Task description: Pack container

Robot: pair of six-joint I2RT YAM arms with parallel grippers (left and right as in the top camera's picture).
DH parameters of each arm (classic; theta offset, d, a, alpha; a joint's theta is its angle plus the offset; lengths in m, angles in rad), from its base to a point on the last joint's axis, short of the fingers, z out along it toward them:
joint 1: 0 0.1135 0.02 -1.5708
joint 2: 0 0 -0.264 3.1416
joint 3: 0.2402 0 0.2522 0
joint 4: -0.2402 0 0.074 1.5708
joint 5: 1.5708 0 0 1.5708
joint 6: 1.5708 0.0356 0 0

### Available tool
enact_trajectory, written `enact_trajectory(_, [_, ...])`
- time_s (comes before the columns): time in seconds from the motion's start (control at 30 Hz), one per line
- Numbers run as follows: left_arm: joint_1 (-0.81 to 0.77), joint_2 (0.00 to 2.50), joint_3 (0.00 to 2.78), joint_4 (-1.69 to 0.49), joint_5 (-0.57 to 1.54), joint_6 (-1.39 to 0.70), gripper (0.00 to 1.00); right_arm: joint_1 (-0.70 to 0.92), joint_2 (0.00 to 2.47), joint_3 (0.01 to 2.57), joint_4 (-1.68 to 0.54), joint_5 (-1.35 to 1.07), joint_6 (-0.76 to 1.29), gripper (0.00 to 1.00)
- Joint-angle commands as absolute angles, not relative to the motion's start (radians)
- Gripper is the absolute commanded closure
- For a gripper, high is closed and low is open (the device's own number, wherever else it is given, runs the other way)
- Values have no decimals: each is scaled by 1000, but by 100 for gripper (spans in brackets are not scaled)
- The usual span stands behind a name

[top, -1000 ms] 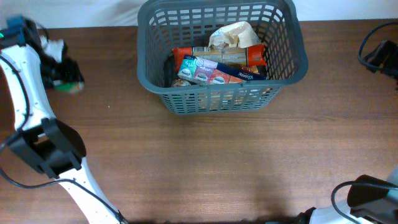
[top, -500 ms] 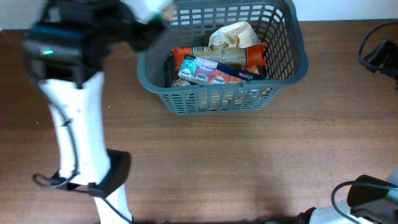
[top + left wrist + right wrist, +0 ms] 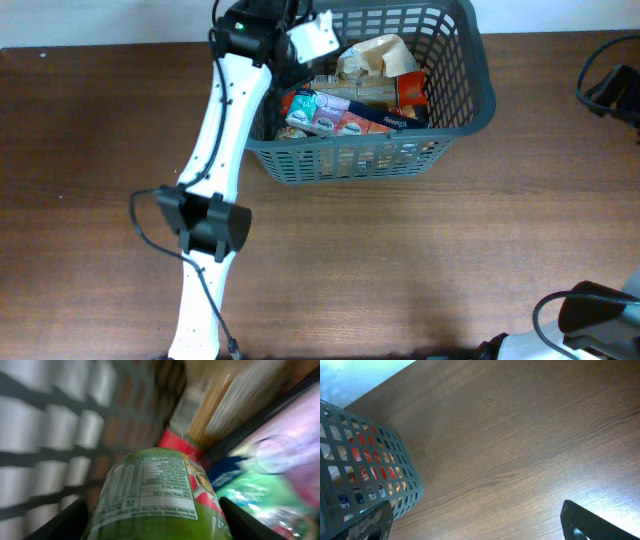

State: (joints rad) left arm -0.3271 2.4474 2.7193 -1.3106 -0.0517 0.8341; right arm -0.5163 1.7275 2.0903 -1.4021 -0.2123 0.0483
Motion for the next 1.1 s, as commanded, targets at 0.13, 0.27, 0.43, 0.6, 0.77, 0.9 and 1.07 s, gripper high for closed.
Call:
enact_trajectory(0.13, [-305, 2453, 2730, -1293, -141, 704, 1, -517, 1724, 2085, -1399, -225, 46, 1])
enact_trajectory(0.27, [-305, 2415, 2751, -1312, -181, 511, 1, -517, 1724, 2085, -1399, -225, 46, 1])
enact_trajectory(0.43, [-295, 2301, 2839, -1359, -180, 367, 1, -517, 1724, 2085, -1399, -225, 46, 1])
enact_trajectory(0.6, [-203, 2154, 2882, -1386, -180, 214, 1, -517, 1724, 2085, -1399, -225, 46, 1])
enact_trajectory(0.77, [-10, 2110, 2881, -1466, -180, 54, 1, -517, 1724, 2085, -1399, -225, 46, 1])
enact_trajectory(0.9, [171, 2131, 2863, -1600, -176, -63, 1, -517, 1724, 2085, -1399, -225, 46, 1])
enact_trajectory(1.07, [315, 2149, 2793, -1610, -173, -76, 1, -517, 1724, 2085, -1399, -225, 46, 1])
